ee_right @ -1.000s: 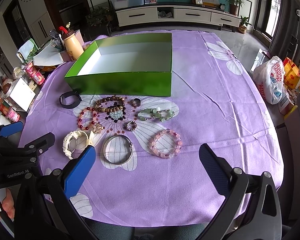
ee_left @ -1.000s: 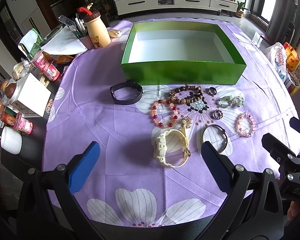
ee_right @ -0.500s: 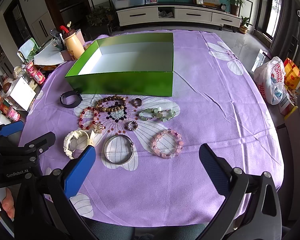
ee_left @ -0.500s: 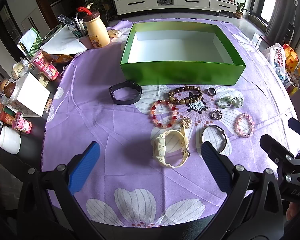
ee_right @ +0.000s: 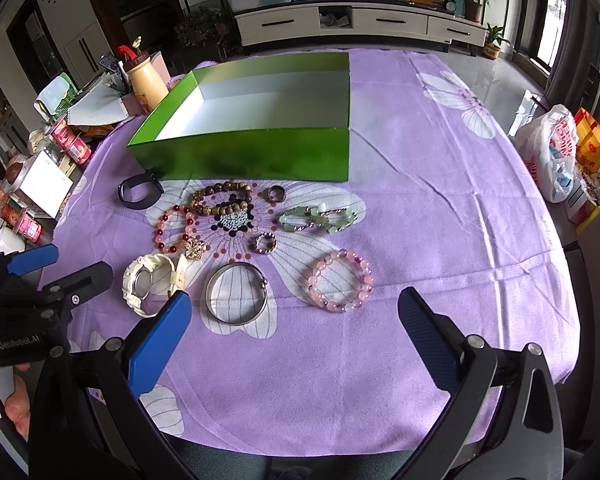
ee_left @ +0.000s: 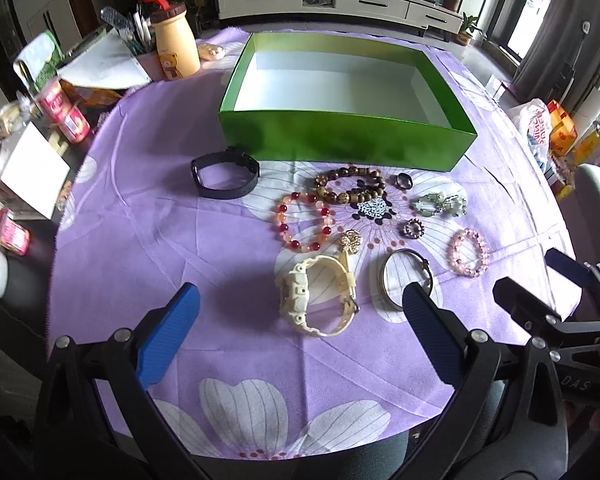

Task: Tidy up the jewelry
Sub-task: 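Grasp the cream watch with the left tool while the right tool grasps the silver bangle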

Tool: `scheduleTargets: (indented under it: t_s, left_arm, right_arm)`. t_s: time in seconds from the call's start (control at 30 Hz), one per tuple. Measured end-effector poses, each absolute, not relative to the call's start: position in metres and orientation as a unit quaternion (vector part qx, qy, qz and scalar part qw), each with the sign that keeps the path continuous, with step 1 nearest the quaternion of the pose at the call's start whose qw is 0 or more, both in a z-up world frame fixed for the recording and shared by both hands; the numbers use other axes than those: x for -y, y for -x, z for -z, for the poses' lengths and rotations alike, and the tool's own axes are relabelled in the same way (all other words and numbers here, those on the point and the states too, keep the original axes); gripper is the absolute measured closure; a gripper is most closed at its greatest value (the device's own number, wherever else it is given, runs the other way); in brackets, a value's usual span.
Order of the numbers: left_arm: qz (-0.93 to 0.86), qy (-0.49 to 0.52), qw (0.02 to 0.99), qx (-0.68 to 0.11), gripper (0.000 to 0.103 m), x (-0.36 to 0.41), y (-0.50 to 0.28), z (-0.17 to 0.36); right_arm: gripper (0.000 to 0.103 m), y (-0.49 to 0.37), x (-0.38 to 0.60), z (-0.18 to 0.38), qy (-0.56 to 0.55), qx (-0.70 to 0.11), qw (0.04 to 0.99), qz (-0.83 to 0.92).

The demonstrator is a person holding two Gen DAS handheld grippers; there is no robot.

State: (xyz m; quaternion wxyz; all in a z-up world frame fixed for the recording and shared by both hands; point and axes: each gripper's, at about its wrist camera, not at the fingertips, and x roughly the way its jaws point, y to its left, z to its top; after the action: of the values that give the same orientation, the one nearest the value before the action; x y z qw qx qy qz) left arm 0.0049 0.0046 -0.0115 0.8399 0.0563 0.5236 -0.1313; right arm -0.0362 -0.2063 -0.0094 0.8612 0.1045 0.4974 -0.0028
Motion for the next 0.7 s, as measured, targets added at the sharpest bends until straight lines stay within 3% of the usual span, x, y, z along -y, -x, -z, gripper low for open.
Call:
scheduleTargets:
  t_s: [0.27,0.5,0.7]
  left_arm:
    - [0.105,-0.037,0.828,-0.549,0.002,-0.026,-0.016,0.048]
    - [0.105,-0.051,0.817,-0.564,0.005,-0.025,-0.017,0.071]
    - [0.092,-0.070,0.821,-0.560,0.017,-0.020,-0.026,0.077]
  right_arm:
    - [0.004,0.037,0.209,0.036,-0.129,-0.505,0.853,-0.022]
    - [0.044,0.033,0.197,0.065,-0.162,-0.532,0.829,-0.062]
    - [0.060,0.022,0.181,0.074,-0.138,-0.539,0.829,-0.065]
